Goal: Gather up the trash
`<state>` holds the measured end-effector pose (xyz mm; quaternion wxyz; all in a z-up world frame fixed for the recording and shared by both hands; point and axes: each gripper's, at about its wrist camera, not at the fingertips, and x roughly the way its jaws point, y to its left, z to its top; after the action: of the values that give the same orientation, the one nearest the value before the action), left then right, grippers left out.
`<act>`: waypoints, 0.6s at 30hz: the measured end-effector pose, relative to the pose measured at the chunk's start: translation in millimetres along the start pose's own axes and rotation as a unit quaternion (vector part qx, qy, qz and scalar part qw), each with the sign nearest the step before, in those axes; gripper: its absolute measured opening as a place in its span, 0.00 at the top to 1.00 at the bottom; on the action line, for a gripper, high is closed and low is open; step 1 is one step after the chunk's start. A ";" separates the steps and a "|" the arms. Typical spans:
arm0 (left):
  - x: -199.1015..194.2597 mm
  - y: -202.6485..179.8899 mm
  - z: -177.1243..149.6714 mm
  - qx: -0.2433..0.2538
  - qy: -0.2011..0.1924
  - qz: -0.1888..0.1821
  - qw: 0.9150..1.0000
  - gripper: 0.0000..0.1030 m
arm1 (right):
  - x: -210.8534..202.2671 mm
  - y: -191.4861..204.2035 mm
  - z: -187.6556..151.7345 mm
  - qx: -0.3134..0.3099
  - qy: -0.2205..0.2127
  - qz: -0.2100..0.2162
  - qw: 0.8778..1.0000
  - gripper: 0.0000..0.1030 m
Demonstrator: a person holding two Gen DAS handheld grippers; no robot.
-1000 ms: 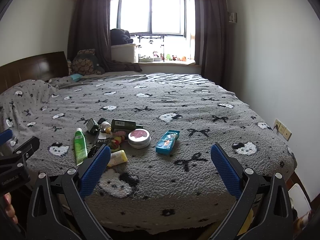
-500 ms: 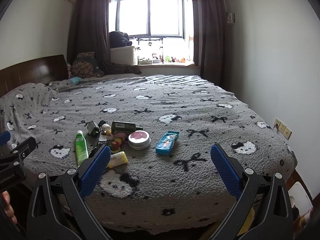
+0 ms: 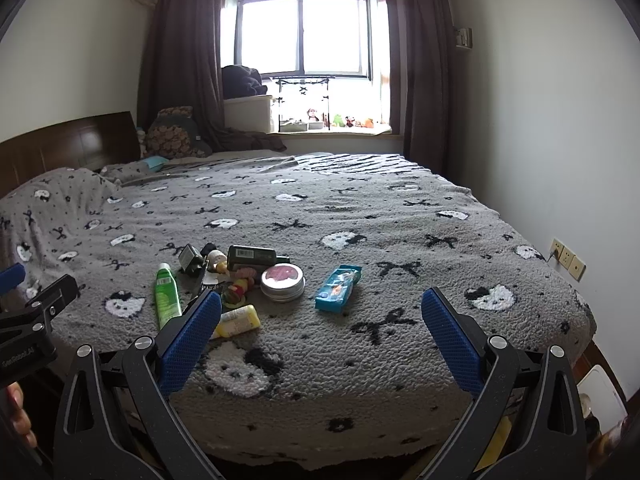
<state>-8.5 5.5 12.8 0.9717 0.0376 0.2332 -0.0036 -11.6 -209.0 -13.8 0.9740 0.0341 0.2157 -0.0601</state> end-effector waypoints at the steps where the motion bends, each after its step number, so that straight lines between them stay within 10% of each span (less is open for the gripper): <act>1: -0.2 0.2 -0.1 0.000 0.000 0.000 1.000 0.07 | -0.2 0.2 -0.2 0.000 0.000 0.000 1.000 0.03; 18: 1.3 -1.2 -0.9 0.002 0.000 0.005 1.000 0.07 | -0.4 0.7 0.5 0.001 0.000 0.001 1.000 0.03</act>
<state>-7.8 4.3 11.4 0.9716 0.0401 0.2333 0.0005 -11.7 -208.3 -13.1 0.9741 0.0352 0.2152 -0.0598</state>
